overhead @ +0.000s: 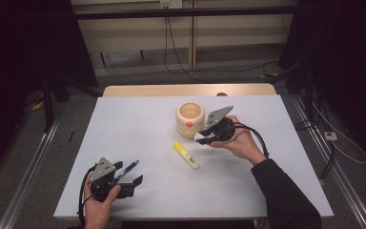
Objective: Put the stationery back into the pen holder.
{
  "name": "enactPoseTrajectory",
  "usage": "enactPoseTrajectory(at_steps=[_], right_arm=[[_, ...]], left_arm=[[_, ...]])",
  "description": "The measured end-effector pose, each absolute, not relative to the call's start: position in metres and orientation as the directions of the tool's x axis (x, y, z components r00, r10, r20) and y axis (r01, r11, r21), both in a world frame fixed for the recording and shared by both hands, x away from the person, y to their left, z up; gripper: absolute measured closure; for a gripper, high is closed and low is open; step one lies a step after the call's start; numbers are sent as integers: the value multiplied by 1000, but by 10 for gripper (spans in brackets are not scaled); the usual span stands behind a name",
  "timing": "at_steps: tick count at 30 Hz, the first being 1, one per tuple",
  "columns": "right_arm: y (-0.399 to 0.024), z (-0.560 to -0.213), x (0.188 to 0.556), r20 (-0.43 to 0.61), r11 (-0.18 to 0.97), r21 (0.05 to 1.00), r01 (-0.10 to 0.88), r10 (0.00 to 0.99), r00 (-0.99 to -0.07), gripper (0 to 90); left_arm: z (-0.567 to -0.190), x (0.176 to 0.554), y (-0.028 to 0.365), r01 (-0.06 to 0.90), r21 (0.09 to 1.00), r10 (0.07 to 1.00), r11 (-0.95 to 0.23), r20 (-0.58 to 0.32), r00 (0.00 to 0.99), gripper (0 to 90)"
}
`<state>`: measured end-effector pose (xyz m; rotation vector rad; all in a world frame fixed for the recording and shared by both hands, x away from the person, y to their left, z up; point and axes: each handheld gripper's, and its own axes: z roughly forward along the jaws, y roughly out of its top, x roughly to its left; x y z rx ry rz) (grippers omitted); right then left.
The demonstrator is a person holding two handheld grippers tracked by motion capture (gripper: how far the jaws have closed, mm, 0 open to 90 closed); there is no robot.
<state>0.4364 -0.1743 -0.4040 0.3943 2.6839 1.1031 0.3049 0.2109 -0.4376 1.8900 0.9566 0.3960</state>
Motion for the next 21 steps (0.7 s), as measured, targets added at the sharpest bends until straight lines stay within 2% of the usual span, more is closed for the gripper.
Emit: enactPoseTrajectory(at_steps=[14,21], right_arm=[[-181,-414,432,-94,642,745,180,368,-925,686],[-183,-407,429,-54,566,801,196,395,-917,686]], left_arm=[[-437,305,210,445,857,748,-259,-113,654,75],[-437,305,210,444,859,748,-257,-114,654,75]])
